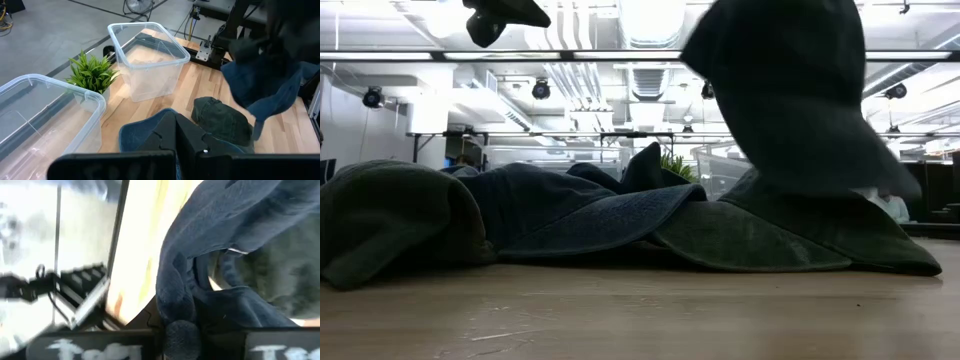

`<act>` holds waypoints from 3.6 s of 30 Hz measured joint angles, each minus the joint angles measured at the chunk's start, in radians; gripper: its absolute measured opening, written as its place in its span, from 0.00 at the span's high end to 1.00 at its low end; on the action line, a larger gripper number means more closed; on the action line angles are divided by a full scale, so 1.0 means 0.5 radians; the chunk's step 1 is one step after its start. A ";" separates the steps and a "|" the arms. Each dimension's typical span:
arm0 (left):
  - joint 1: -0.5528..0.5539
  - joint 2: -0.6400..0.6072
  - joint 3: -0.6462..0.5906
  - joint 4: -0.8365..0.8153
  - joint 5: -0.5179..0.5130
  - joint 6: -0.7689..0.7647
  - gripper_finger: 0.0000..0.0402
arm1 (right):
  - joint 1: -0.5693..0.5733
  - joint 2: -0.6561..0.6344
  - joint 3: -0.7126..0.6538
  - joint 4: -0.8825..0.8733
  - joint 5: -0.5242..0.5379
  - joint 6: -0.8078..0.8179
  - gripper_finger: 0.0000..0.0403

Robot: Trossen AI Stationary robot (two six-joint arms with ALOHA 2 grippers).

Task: Pick and place caps into container
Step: Put the right blue cap into the right transparent container

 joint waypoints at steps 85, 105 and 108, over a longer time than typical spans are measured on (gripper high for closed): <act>0.000 0.000 0.001 0.016 -0.014 0.091 1.00 | -1.356 -0.321 -0.209 0.412 1.173 1.016 0.93; 0.000 0.001 0.001 0.015 -0.016 0.090 1.00 | -1.429 -0.332 -0.626 0.710 0.983 1.024 0.93; 0.000 0.001 0.001 0.015 -0.016 0.090 1.00 | -1.452 -0.336 -0.669 0.722 0.965 0.975 0.93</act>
